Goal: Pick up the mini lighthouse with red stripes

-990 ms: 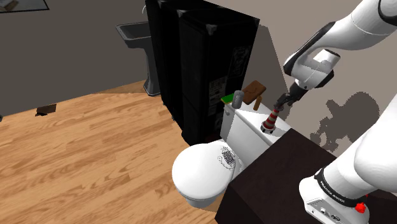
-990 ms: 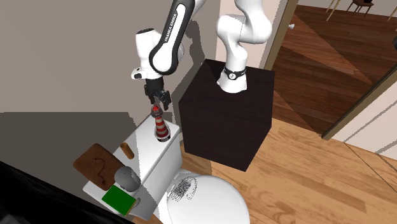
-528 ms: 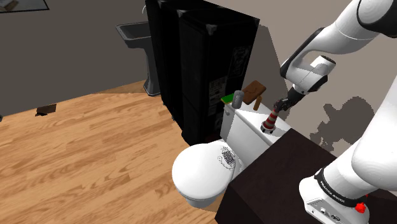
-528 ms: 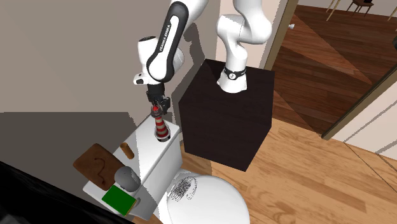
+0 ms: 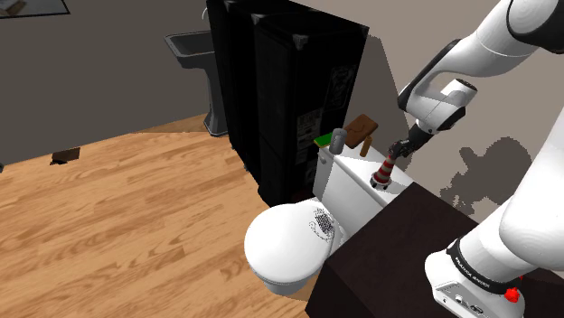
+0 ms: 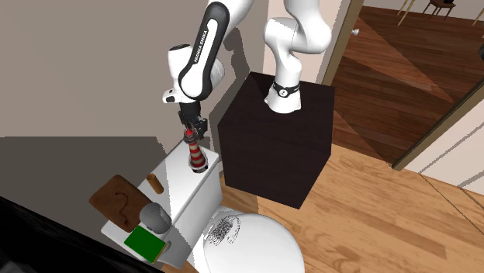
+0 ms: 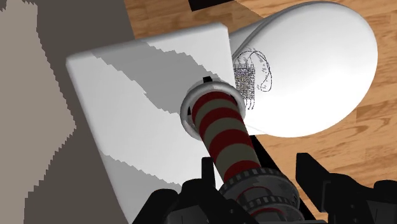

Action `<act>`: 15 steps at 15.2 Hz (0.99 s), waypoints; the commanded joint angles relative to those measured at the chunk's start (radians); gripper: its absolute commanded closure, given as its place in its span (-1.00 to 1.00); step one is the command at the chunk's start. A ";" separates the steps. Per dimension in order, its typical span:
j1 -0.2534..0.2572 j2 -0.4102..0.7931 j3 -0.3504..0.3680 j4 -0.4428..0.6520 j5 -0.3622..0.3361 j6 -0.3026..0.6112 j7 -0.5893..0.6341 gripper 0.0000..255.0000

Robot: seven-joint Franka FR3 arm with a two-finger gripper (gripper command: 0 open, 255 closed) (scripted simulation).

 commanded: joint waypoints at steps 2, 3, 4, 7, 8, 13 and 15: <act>0.012 -0.015 -0.015 -0.005 -0.031 -0.005 0.027 1.00; 0.023 -0.033 -0.031 -0.011 -0.061 -0.009 0.050 1.00; 0.034 -0.050 -0.046 -0.017 -0.092 -0.013 0.074 1.00; 0.067 -0.105 -0.093 -0.033 -0.188 -0.025 0.150 1.00; 0.077 -0.124 -0.108 -0.038 -0.223 -0.029 0.177 1.00; 0.113 -0.223 -0.171 -0.056 -0.406 -0.056 0.318 1.00; 0.118 -0.263 -0.187 -0.061 -0.481 -0.070 0.376 1.00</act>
